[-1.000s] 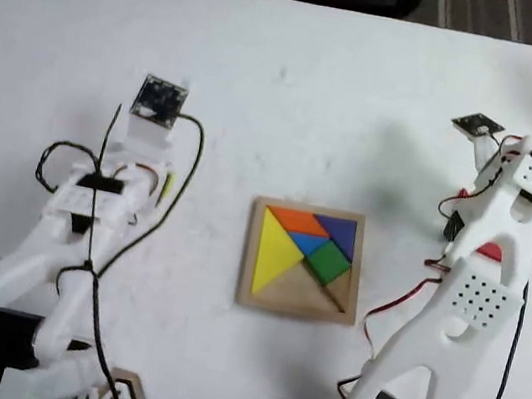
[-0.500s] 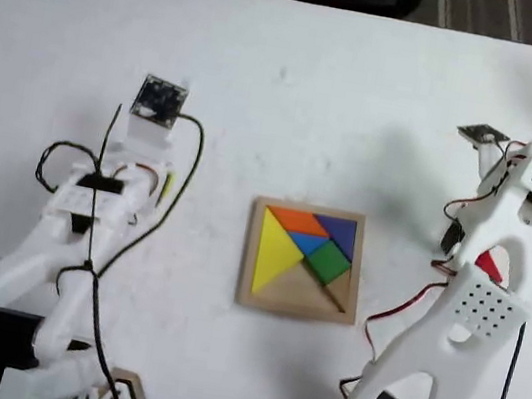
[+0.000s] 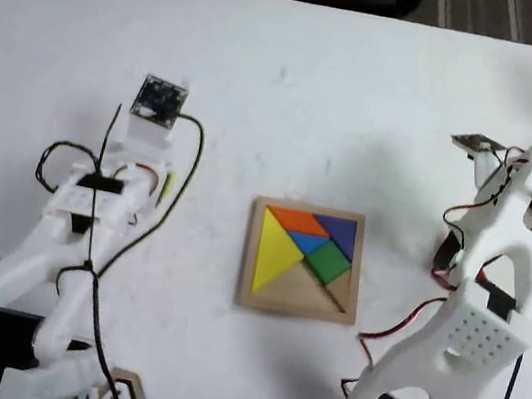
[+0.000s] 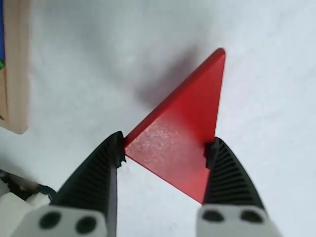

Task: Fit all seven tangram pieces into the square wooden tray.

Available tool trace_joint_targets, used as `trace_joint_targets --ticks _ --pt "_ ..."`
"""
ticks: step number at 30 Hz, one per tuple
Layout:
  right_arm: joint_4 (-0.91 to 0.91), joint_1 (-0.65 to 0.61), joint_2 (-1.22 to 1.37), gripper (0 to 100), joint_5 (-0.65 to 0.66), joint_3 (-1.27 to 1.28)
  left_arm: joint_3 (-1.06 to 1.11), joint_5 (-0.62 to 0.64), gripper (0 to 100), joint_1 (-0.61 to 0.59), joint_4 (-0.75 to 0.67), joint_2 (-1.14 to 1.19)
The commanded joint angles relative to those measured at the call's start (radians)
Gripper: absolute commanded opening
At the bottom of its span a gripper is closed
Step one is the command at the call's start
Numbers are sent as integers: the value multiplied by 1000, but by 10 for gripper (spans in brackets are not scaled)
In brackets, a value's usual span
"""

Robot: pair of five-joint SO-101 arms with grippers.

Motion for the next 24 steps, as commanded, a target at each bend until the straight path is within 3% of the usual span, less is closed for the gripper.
trace_joint_targets --ticks 1,8,15,20,24 --pt "18 -58 -150 34 -12 109 -3 -11 109 22 -17 -13" --pt "13 -222 -326 34 -110 305 -3 -11 109 22 -17 -13" --pt "-19 -473 -452 34 -250 448 -3 -11 109 7 -17 -15" --pt "-166 -619 -466 34 -422 555 -3 -11 109 7 -17 -15" --pt "-278 -651 -464 38 -695 600 -3 -11 109 7 -17 -15"
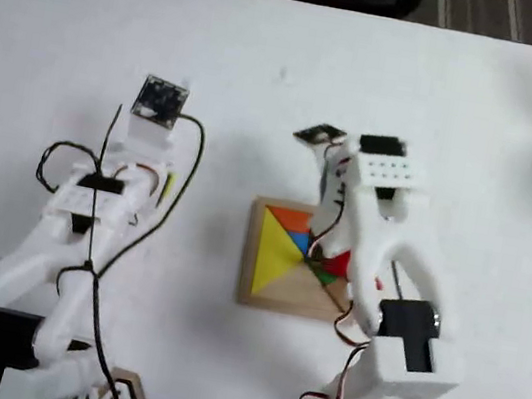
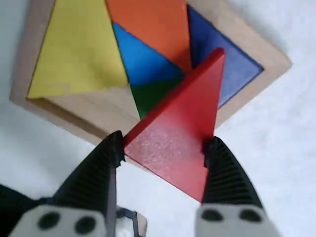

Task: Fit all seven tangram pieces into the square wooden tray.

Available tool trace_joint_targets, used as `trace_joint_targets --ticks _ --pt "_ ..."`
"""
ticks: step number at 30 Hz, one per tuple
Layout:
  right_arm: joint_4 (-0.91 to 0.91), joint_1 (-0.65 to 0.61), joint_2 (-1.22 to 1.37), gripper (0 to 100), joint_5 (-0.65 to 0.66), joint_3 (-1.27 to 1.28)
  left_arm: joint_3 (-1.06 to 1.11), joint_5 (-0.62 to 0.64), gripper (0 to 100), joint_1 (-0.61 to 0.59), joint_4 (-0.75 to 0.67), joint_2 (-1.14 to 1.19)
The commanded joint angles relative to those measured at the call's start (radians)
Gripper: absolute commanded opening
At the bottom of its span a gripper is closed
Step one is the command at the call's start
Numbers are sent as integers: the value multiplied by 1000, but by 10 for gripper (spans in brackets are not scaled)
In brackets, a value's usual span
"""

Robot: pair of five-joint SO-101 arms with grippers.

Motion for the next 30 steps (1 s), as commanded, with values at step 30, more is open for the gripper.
trace_joint_targets --ticks 30 --pt "38 174 -117 19 -304 -60 12 -11 106 7 -17 -24"
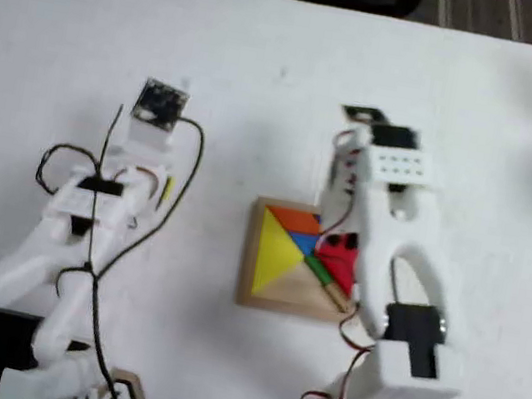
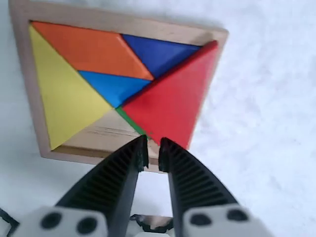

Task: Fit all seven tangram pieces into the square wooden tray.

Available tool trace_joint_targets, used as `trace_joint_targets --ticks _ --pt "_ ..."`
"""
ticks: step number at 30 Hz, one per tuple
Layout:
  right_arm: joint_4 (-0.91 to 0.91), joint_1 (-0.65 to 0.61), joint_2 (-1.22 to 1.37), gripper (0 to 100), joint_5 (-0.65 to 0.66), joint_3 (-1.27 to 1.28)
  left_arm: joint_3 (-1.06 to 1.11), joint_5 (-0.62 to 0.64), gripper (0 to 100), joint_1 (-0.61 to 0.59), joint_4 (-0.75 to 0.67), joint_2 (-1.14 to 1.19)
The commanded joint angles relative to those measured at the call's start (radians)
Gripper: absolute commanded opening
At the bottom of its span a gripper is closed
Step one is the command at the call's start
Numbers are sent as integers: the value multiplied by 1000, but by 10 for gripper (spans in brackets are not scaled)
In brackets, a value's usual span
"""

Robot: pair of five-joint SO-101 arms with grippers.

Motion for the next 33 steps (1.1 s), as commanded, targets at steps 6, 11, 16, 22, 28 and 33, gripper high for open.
trace_joint_targets --ticks 6,11,16,22,28,33 --pt "-283 189 -143 18 32 279 -3 -11 62 12 12 -27" --pt "-352 289 -228 18 32 387 3 3 19 71 98 -151" --pt "-392 426 -332 18 60 494 8 157 23 349 256 -326" --pt "-424 553 -363 18 120 586 17 333 20 760 31 -312" --pt "-486 618 -361 18 166 641 -71 542 20 992 -282 -22" --pt "-504 622 -361 18 166 649 -215 540 20 1009 -295 211"
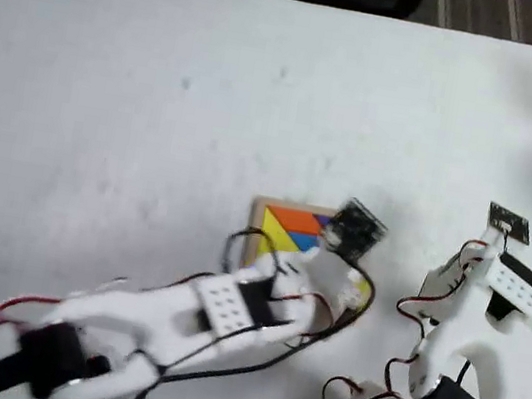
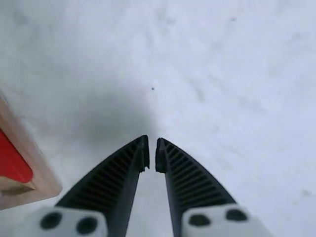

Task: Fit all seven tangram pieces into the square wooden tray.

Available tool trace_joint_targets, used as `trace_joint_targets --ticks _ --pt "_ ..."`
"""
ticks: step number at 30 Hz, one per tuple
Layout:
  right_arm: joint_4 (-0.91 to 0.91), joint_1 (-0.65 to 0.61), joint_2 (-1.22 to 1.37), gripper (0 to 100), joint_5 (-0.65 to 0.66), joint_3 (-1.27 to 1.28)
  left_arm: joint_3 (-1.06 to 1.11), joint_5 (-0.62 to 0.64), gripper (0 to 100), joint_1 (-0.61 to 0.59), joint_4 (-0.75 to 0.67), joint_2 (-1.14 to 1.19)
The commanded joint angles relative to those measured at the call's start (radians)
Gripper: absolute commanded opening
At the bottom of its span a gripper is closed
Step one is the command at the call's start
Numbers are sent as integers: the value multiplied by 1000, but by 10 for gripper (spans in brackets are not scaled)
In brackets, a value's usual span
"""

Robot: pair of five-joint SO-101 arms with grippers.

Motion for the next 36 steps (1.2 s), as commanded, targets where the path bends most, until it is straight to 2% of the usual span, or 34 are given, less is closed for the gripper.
trace_joint_targets --ticks 1,13,19,27,31,36 --pt "-13 7 -42 18 9 -2 -132 14 20 16 -49 160" --pt "-21 5 -41 18 32 3 -34 14 21 -10 -44 165" --pt "-35 5 -41 18 37 17 64 14 21 -10 57 -5" --pt "-35 -2 -41 18 37 17 149 21 21 -15 -35 -216" --pt "-35 1 -41 18 37 17 89 25 20 -13 -161 -150" --pt "-35 1 -41 18 37 17 -115 29 20 -5 -167 142"
